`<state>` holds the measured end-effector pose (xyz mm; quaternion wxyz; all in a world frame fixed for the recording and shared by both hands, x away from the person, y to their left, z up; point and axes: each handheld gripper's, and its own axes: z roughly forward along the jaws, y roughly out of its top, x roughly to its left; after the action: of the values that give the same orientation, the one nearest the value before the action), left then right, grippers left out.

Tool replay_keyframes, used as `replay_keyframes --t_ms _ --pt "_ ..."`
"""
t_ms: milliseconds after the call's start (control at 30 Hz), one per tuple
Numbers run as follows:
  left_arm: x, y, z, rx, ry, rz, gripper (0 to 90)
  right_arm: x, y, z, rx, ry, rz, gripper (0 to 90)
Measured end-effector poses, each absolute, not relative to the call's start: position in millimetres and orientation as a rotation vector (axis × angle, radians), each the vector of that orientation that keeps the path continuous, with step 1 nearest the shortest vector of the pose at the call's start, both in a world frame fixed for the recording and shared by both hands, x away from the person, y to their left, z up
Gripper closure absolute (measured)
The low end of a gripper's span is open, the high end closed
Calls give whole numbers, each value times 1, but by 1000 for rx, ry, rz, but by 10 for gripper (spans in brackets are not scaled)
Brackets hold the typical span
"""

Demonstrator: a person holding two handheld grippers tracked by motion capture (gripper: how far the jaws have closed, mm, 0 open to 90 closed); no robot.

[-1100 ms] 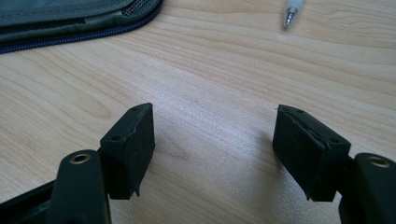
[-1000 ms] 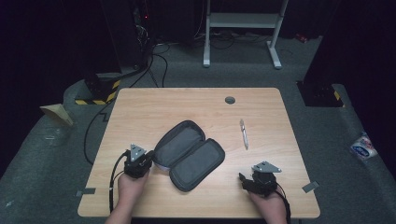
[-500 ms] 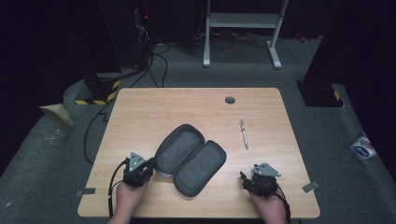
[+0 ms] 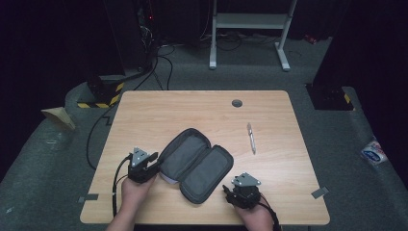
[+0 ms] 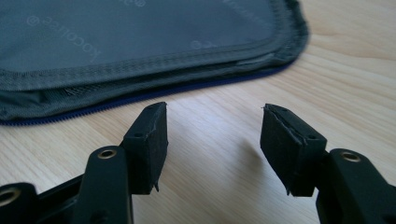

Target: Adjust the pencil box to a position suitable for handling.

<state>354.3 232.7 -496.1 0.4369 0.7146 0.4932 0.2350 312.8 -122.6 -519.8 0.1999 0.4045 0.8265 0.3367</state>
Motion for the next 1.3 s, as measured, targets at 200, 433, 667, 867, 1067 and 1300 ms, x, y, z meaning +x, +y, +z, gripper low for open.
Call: replay_keyframes --t_ms 200,433,667,867,1067,1300 --pt "357 235 -498 1785 1240 573 794 321 -108 -520 1129 2310 915 396" --pt "349 234 -502 1840 1214 567 814 354 -105 -520 1186 2261 887 406" --pt "336 230 -501 1848 1181 528 787 387 -105 -518 1247 2239 861 452" --pt "341 237 -498 1802 1198 545 678 372 -108 -504 1241 2215 940 465" --pt "358 238 -500 1742 1208 482 601 327 -91 -500 1149 2293 1098 360" --pt "358 234 -502 1772 1214 474 754 309 -66 -519 1092 2355 1052 281"
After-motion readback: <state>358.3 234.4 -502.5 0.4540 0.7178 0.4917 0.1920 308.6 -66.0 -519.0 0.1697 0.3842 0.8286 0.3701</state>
